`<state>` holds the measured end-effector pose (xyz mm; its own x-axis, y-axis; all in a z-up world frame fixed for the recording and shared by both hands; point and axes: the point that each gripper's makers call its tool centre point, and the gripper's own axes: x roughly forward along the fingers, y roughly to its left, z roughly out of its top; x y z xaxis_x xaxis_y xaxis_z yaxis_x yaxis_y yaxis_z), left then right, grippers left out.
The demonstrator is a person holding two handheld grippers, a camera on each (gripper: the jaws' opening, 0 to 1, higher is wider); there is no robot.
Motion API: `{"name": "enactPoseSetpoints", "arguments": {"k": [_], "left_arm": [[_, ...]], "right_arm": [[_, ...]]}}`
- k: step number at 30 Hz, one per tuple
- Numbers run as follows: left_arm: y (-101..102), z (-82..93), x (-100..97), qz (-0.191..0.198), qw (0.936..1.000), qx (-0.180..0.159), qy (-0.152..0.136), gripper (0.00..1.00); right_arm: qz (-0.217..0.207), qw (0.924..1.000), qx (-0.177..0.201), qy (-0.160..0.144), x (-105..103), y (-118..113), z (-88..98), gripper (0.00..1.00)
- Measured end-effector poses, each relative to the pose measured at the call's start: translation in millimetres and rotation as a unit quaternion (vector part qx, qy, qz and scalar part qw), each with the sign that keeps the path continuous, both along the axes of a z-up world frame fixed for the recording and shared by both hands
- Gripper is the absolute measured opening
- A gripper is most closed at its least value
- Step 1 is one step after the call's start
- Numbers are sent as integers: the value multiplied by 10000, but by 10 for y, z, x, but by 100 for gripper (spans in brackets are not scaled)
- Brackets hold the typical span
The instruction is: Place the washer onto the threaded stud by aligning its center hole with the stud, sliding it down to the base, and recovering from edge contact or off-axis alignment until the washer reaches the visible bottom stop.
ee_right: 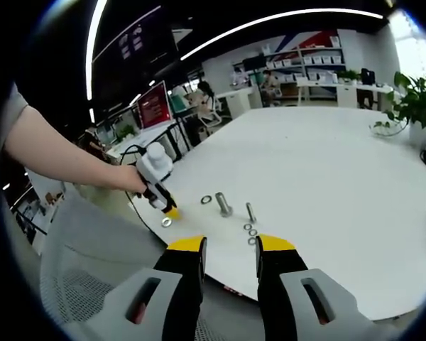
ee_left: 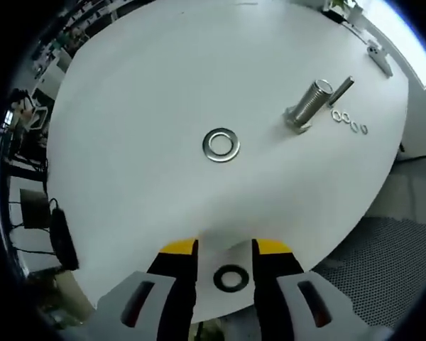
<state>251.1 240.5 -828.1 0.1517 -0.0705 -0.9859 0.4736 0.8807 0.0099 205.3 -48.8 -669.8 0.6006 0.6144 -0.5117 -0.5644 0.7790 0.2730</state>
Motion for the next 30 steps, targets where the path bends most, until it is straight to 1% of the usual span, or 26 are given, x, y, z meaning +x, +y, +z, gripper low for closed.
{"name": "enactPoseSetpoints", "arguments": {"k": [4, 9, 15, 19, 21, 22, 23, 24, 30], "left_arm": [[47, -3, -135, 112, 9999, 16, 89, 32], [98, -24, -216, 278, 9995, -34, 153, 32], [167, -63, -327, 438, 9985, -28, 321, 33], [195, -103, -388, 426, 9985, 10, 358, 33], [197, -144, -453, 416, 9982, 49, 434, 31], [232, -123, -413, 281, 9990, 187, 299, 28], [209, -123, -409, 347, 9988, 110, 313, 28], [191, -112, -391, 376, 9989, 77, 258, 27], [103, -104, -324, 304, 9993, 80, 196, 21]], "right_arm": [[20, 10000, -9, 0, -5, 5, 1, 30], [75, 10000, -33, 9, -13, 18, -7, 30], [64, 10000, -17, 14, -12, 16, -7, 30], [79, 10000, -12, 15, -12, 21, -7, 30], [74, 10000, -11, 17, -12, 20, -7, 30], [71, 10000, -11, 17, -13, 20, -7, 30], [66, 10000, -11, 20, -13, 18, -8, 30], [59, 10000, -8, 19, -11, 16, -8, 30], [66, 10000, -24, 26, -8, 16, -12, 30]]}}
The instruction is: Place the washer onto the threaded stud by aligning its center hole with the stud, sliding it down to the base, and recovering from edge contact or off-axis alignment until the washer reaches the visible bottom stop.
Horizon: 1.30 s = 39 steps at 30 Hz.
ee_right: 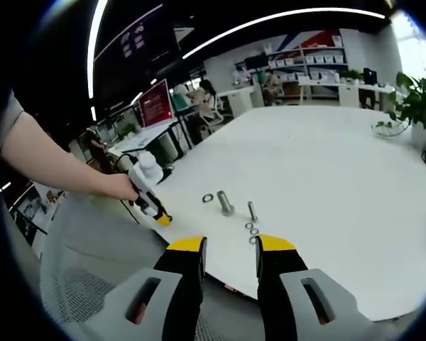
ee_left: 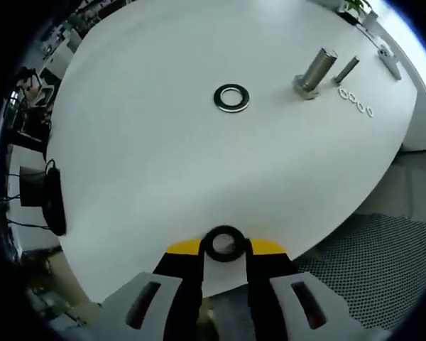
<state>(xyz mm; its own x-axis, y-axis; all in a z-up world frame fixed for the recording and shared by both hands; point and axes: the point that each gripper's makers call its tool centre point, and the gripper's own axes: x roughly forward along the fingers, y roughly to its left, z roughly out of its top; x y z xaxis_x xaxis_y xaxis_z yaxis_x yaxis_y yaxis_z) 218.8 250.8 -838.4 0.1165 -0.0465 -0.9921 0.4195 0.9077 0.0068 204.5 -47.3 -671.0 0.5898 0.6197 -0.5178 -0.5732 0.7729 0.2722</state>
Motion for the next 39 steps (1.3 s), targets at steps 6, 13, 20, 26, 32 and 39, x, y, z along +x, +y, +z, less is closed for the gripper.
{"name": "enactPoseSetpoints", "arguments": {"k": [6, 13, 20, 26, 32, 39], "left_arm": [[-147, 2, 119, -155, 9998, -53, -80, 21], [-211, 14, 154, -289, 9994, -88, -141, 21], [-209, 9, 153, -389, 9990, -108, -178, 21], [-201, -1, 117, -662, 9978, 38, 82, 25], [-194, -10, 123, -591, 9982, -11, -6, 25], [-191, -25, 127, -606, 9981, 39, 52, 20]], "right_arm": [[-29, 10000, 4, 3, 1, -8, 1, 30], [-29, 10000, 2, 0, 4, -8, 1, 30], [-26, 10000, 15, 5, 4, -4, 2, 30], [-24, 10000, 16, 15, 1, -2, 0, 30], [-28, 10000, 21, 15, 0, -1, 0, 30], [-19, 10000, 14, 20, -2, -1, -3, 30]]}}
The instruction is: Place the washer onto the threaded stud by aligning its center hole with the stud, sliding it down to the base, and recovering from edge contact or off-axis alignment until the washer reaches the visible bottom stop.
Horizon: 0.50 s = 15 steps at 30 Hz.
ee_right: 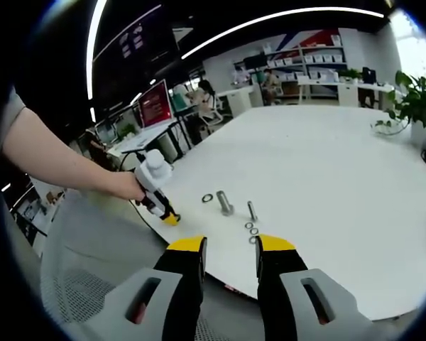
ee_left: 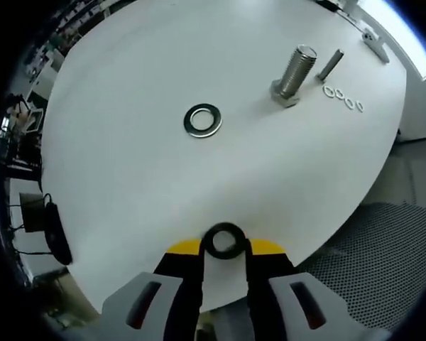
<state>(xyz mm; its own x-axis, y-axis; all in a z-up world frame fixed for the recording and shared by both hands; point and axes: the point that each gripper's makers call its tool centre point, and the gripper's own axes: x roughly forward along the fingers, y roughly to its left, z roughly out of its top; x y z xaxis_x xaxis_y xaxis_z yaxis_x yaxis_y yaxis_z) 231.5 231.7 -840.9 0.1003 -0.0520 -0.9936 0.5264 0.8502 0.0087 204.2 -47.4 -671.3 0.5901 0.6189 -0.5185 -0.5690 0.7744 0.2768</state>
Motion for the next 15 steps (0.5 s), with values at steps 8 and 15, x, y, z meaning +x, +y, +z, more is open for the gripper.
{"name": "enactPoseSetpoints", "arguments": {"k": [8, 15], "left_arm": [[9, 7, 0, 37, 10000, -14, -72, 19], [-67, 17, 30, -81, 9999, -93, -109, 19]], "right_arm": [[-15, 10000, 15, -2, 1, -2, 6, 30], [-5, 10000, 8, -2, 1, -1, 3, 30]]}}
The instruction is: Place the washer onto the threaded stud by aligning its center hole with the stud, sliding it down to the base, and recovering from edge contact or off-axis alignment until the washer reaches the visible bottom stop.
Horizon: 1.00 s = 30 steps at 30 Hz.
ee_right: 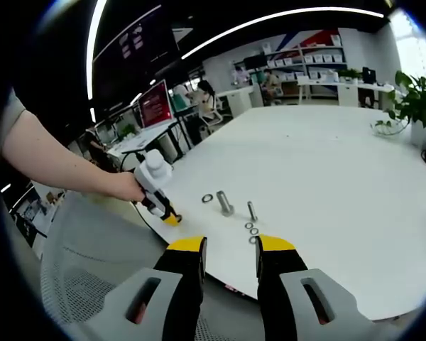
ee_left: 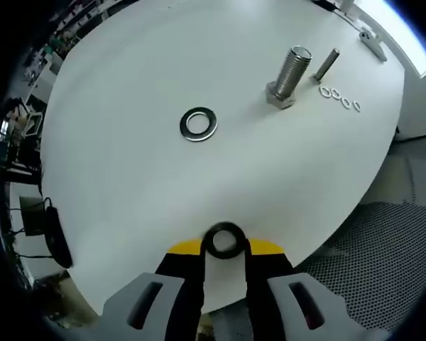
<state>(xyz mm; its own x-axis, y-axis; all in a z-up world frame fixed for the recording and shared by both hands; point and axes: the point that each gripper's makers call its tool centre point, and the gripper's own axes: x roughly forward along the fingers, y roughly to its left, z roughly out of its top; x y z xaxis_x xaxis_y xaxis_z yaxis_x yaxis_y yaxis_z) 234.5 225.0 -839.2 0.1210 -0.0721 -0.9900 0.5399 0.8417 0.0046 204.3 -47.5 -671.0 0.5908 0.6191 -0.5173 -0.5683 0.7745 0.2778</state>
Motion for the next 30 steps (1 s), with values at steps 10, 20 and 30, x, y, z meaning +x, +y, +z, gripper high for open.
{"name": "enactPoseSetpoints", "arguments": {"k": [10, 20, 30], "left_arm": [[-301, 110, 145, -397, 9990, -162, -144, 19], [-599, 387, 460, -724, 9951, -446, -494, 19], [-891, 640, 715, -1081, 9893, -604, -774, 19]], "right_arm": [[-8, 10000, -9, 2, 2, -4, -2, 30], [-46, 10000, 4, -5, 10, -14, 1, 30], [-58, 10000, 1, -13, 13, -20, 3, 30]]}}
